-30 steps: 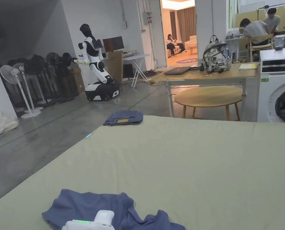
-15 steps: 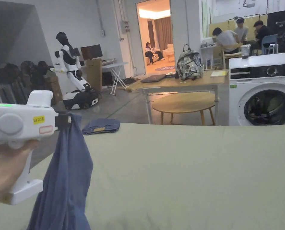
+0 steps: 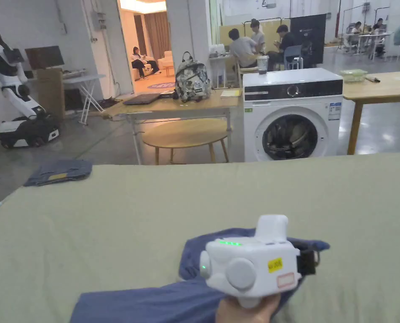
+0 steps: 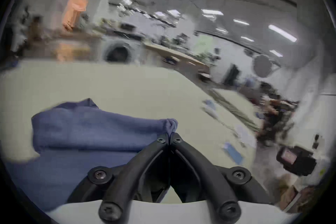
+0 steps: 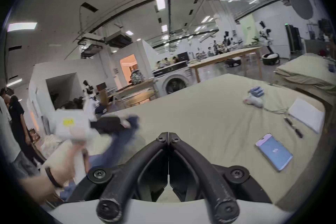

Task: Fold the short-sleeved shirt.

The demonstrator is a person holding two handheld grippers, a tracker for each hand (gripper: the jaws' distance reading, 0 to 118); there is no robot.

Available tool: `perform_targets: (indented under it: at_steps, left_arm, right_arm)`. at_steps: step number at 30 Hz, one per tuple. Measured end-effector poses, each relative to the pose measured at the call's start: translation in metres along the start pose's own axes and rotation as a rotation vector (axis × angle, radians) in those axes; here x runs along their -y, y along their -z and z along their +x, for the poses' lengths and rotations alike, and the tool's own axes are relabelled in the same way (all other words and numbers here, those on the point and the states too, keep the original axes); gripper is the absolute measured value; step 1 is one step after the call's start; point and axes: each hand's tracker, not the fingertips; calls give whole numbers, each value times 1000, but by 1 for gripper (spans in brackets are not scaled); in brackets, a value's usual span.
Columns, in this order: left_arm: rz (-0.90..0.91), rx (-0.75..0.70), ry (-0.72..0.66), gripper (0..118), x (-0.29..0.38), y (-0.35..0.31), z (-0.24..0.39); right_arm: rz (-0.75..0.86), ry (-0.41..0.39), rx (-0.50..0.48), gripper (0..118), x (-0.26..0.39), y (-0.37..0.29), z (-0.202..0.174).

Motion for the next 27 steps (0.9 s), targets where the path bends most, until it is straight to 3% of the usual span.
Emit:
perform_targets:
  at_steps: [5,6,8,10,12,14,17,22,24,25,27]
  left_arm:
    - [-277,211,11,0,117,86,111]
    - [-321,199,54,1,139,94,127]
    - [-410,206,144,39,169,102,151]
    - [-429,216,218,45,185,98,158]
    - [-430,326,215,45,185,82,151]
    - [-348,280,240,45,170,50,137]
    - [-186,136,299,45,132,-19,106]
    - [43,-114,246,43,76,-140,58]
    - [121,-224,248,23,64,-188,48]
    - [165,-287,266,0,62,-207,46]
    - [223,-408,273,0,60,-245,43]
  right_arm:
    - [0,-74,161,0,-9,-24,26]
    - [-2,-70,171,0,-9,-27,30]
    - [-12,-70,172,0,-7,-32,35]
    - [-18,-78,187,0,-3,-34,35]
    - [-39,-86,168,0,0,-33,34]
    - [-48,-93,134,0,3,-31,31]
    - [-54,-124,96,0,3,-26,23]
    - [-50,-152,6,0,4,-13,5]
    - [-47,-159,-24,0,4,-8,-4]
    - [-50,-150,-36,0,3,-6,-8]
    - [-57,-118,-105,0,4,-4,-14]
